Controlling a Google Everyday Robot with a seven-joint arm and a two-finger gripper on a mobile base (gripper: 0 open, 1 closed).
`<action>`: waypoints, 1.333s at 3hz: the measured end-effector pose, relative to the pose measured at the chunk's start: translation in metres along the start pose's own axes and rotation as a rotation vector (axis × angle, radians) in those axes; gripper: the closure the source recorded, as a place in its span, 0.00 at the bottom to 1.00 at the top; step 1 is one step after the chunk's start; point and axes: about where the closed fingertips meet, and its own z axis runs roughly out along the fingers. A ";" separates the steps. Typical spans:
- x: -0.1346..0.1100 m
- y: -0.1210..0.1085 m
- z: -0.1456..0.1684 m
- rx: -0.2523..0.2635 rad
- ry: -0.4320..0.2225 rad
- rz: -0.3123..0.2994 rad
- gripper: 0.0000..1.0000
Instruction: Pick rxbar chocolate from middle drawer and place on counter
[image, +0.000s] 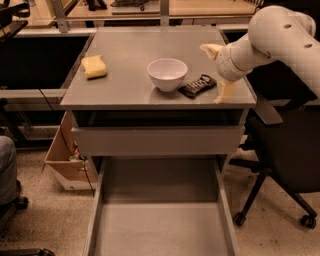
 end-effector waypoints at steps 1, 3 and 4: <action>-0.001 -0.004 -0.005 0.000 0.000 0.000 0.00; 0.010 0.004 -0.063 0.052 0.083 0.052 0.15; 0.001 0.041 -0.127 0.047 0.168 0.074 0.27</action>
Offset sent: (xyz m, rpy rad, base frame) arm -0.1293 -0.0605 0.0727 -0.1415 -0.0160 -0.2158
